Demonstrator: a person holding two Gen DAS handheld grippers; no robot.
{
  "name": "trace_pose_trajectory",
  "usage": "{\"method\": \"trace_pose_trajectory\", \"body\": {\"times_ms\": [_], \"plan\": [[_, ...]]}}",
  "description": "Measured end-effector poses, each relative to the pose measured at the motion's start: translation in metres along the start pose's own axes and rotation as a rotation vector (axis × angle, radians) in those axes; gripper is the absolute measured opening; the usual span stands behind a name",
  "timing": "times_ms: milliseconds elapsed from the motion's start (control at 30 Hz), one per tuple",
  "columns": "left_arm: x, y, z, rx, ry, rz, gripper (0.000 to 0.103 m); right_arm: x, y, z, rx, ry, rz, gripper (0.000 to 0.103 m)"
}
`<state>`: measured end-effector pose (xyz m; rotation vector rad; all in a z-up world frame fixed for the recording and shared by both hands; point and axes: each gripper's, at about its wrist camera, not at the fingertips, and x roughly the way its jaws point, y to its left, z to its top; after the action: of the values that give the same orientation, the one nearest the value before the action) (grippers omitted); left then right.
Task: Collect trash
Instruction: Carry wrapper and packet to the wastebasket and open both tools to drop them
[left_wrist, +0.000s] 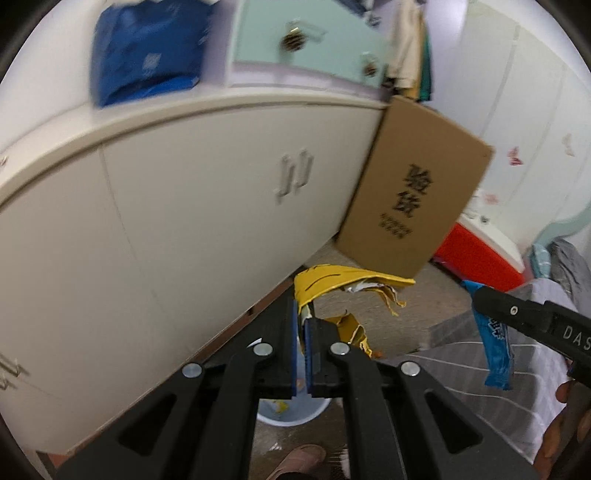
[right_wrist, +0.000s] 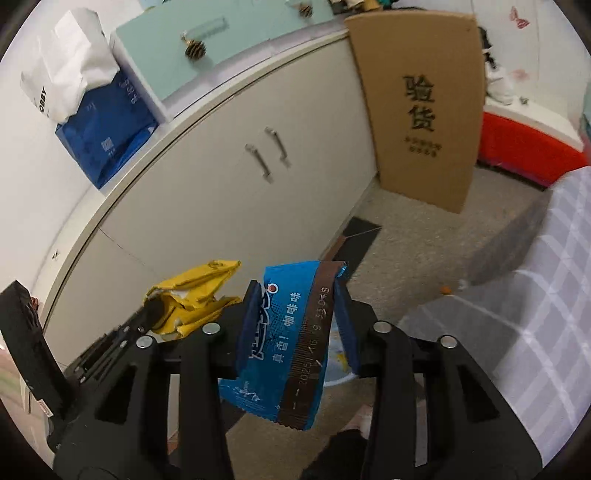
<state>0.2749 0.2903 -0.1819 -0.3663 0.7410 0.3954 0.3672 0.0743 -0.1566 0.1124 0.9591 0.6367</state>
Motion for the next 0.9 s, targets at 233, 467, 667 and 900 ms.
{"method": "trace_pose_trajectory", "body": {"times_ms": [233, 467, 667, 900], "plan": [[0.035, 0.016, -0.010, -0.013, 0.075, 0.037, 0.003, 0.061, -0.006, -0.014, 0.070, 0.103, 0.010, 0.068], [0.048, 0.008, -0.017, 0.006, 0.111, 0.016, 0.003, 0.058, -0.005, -0.025, 0.016, 0.099, -0.083, 0.073], [0.050, 0.001, -0.021, 0.025, 0.121, 0.005, 0.003, 0.049, -0.009, -0.029, -0.003, 0.064, -0.129, 0.076], [0.057, -0.008, -0.018, 0.039, 0.138, -0.005, 0.003, 0.042, -0.014, -0.029, 0.003, 0.032, -0.139, 0.076]]}}
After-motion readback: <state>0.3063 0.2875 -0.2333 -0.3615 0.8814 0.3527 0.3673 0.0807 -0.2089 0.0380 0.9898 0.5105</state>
